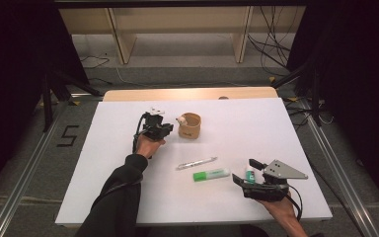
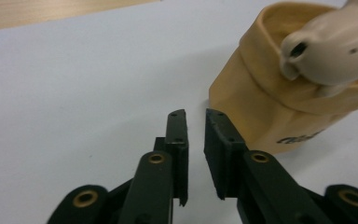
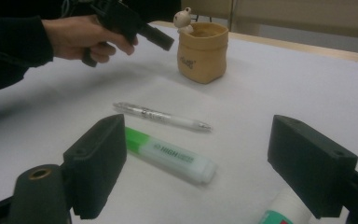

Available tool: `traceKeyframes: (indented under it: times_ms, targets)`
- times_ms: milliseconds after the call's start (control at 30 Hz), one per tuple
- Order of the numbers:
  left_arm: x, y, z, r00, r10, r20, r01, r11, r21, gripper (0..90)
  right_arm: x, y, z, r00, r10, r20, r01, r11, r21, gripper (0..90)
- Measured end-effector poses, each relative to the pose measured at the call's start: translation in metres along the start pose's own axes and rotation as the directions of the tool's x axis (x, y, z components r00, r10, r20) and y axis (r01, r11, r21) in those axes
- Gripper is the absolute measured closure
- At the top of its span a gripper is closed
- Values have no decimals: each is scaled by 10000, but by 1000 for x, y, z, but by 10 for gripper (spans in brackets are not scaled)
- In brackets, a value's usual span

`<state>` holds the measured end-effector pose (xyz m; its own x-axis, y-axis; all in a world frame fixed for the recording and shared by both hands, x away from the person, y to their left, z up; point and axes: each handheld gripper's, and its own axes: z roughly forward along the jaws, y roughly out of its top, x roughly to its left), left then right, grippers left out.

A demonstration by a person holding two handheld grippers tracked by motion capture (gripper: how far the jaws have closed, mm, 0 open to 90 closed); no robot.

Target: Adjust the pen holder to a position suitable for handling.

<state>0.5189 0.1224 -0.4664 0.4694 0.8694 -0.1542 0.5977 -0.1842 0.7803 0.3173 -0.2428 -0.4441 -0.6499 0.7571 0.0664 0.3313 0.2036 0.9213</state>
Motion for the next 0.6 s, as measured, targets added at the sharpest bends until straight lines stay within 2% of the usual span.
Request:
traceKeyframes:
  times_ms: [33, 67, 100, 167, 233, 300, 433, 600]
  targets:
    - [-1, 1, -5, 9999, 59, 155, -60, 10000, 73, 734, 0, 0, 0, 10000, -8, 3, 8, 10000, -14, 203]
    - [-2, 1, -9, 9991, 235, 339, -241, 9995, 197, 672, 1, 0, 0, 10000, -14, 1, 14, 10000, -5, 203]
    - [-4, 0, -13, 9986, 306, 439, -316, 9993, 222, 672, 1, 0, 0, 10000, -14, 1, 14, 10000, -5, 203]
    - [-8, -2, -20, 9971, 461, 610, -485, 9981, 384, 593, 1, 0, 0, 10000, -9, 16, 9, 10000, -10, 203]
    - [-12, -4, -25, 9942, 781, 734, -832, 9942, 683, 507, 1, 0, 1, 10000, -33, 23, 33, 10000, 13, 203]
    - [-16, -5, -31, 9923, 928, 822, -1002, 9907, 919, 475, 1, 0, 1, 10000, -23, 24, 23, 10000, -14, 203]
    - [-25, -6, -41, 9887, 1126, 993, -1229, 9869, 1049, 382, 1, 1, 0, 10000, -59, 28, 59, 10000, -22, 203]
    - [-33, -8, -50, 9843, 1337, 1154, -1474, 9819, 1193, 333, 0, 1, -1, 10000, -37, 28, 37, 10000, -41, 203]
